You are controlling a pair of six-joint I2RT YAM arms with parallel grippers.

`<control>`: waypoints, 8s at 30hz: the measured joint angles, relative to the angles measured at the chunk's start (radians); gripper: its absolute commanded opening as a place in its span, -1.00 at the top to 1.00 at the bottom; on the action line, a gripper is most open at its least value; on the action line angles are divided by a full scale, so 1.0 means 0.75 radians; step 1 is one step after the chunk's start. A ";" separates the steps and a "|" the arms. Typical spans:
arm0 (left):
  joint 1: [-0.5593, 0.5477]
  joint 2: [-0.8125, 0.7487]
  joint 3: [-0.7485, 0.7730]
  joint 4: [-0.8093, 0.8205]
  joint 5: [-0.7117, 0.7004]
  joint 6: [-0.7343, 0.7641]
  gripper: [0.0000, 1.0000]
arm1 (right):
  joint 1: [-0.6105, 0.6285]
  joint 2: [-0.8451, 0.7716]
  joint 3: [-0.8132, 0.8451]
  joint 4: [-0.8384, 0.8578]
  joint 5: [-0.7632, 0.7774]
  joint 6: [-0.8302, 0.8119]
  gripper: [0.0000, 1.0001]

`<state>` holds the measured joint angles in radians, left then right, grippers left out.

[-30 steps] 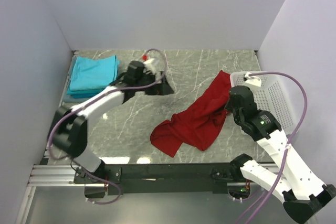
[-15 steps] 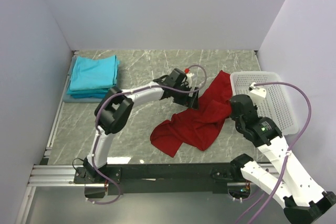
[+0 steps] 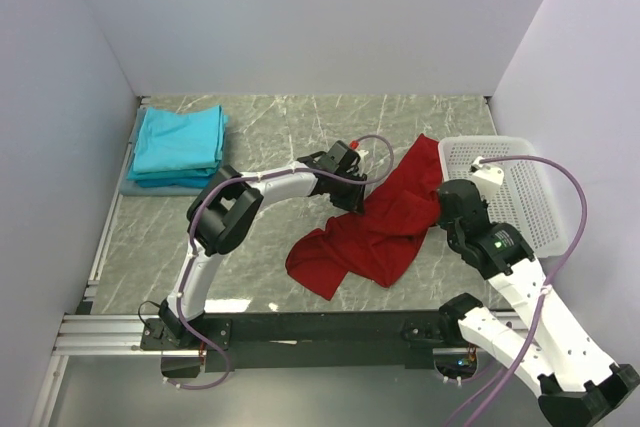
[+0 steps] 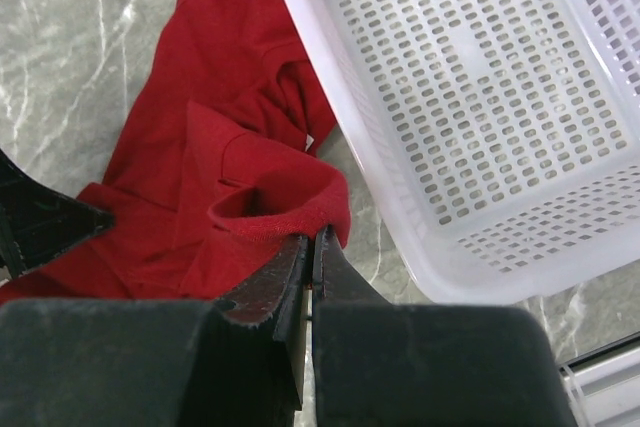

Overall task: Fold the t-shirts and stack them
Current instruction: Flatten the tshirt out, then fold the tshirt

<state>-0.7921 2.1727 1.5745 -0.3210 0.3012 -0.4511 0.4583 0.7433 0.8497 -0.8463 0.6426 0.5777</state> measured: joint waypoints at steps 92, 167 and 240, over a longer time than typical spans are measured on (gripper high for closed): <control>0.143 -2.027 0.067 0.130 -0.931 0.131 0.99 | -0.041 0.063 1.669 0.469 -0.503 -0.740 1.00; 0.676 -0.354 -0.494 0.507 -0.097 -0.292 -0.99 | -0.318 1.707 0.797 0.288 -0.773 -0.177 -0.69; 0.445 -1.668 -1.489 -0.728 -0.775 -1.456 -0.46 | -0.281 0.789 0.287 0.520 -0.776 -0.229 -0.76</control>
<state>-0.4583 0.9218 0.4580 -0.8673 -0.2798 -1.5429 0.2478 1.3350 1.0653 -0.4561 0.0608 0.4061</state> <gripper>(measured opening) 0.749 0.882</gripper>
